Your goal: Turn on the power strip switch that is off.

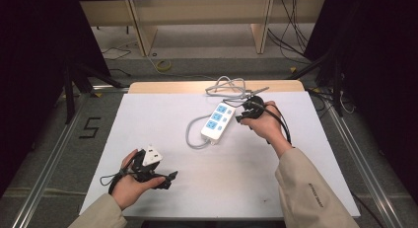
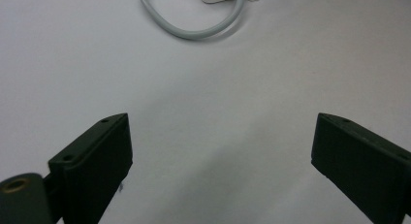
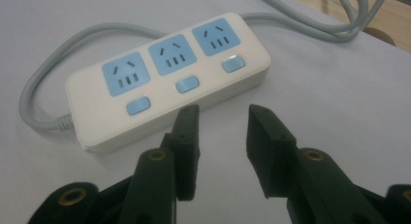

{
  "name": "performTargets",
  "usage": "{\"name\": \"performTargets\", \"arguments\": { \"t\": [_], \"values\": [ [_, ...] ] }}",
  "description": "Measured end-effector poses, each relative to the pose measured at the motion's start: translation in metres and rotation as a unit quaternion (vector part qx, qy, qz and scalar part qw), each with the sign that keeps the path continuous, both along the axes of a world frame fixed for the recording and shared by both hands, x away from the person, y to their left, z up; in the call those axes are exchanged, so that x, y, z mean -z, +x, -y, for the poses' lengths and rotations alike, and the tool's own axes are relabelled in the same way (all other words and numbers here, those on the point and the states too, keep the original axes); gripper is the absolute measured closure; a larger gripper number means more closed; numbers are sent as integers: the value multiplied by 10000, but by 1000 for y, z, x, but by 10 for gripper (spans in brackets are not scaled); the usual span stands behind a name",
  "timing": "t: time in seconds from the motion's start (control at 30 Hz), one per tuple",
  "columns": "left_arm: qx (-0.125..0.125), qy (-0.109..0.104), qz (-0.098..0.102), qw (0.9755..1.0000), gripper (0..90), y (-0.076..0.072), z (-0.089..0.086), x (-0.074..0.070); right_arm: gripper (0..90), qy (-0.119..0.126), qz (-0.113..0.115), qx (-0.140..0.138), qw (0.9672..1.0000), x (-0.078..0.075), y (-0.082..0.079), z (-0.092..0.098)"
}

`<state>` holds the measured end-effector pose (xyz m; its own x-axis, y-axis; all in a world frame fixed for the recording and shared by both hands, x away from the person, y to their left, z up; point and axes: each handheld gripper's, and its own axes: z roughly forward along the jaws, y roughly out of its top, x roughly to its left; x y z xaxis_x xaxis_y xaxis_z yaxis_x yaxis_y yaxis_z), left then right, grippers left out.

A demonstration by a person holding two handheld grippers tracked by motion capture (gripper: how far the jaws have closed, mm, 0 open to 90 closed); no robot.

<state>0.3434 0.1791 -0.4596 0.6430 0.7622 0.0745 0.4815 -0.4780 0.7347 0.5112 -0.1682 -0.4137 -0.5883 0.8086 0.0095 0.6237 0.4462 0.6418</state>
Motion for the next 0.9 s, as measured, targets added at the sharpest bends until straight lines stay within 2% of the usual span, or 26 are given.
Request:
{"name": "performTargets", "arguments": {
  "t": [0.3,0.7,0.9],
  "values": [
    [8,5,-3,10000,72,0,-1,0,602,128,30,63,9999,-4,-14,14],
    [-31,3,-6,10000,72,-1,-1,0,539,172,193,28,9997,-5,-32,29],
    [-35,12,0,10000,73,-1,-3,0,511,282,230,52,9993,-7,-40,37]
  ]
}}
